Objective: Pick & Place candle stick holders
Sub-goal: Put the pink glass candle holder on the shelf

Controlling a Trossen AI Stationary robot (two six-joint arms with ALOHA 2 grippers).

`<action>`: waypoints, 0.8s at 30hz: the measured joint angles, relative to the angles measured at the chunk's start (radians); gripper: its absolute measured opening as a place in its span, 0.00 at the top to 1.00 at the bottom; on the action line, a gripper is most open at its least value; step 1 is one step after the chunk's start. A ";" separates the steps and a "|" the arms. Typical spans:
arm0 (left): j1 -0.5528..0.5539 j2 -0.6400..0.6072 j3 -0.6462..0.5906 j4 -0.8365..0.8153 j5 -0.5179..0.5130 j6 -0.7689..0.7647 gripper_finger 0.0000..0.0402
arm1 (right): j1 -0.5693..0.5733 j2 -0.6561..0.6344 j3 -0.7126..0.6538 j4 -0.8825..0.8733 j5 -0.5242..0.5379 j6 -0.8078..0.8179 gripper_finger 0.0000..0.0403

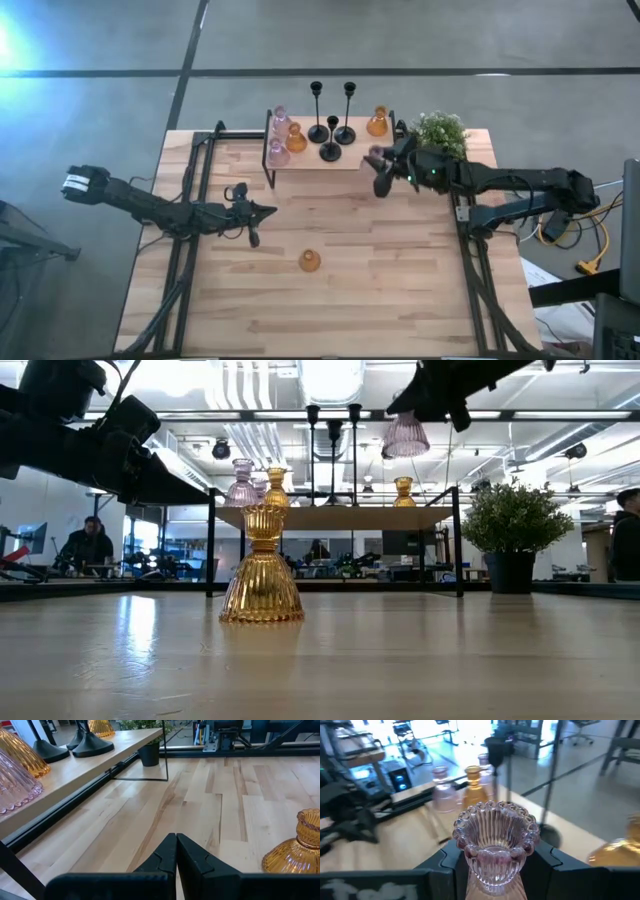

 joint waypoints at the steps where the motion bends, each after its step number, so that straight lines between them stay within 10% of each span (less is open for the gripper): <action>1: 0.000 0.000 0.000 0.000 0.000 0.000 0.97 | -0.021 0.001 0.000 0.000 -0.005 -0.010 0.69; 24: 0.000 0.000 0.000 0.000 0.000 0.000 0.97 | -0.232 0.179 -0.088 0.266 -0.064 -0.165 0.69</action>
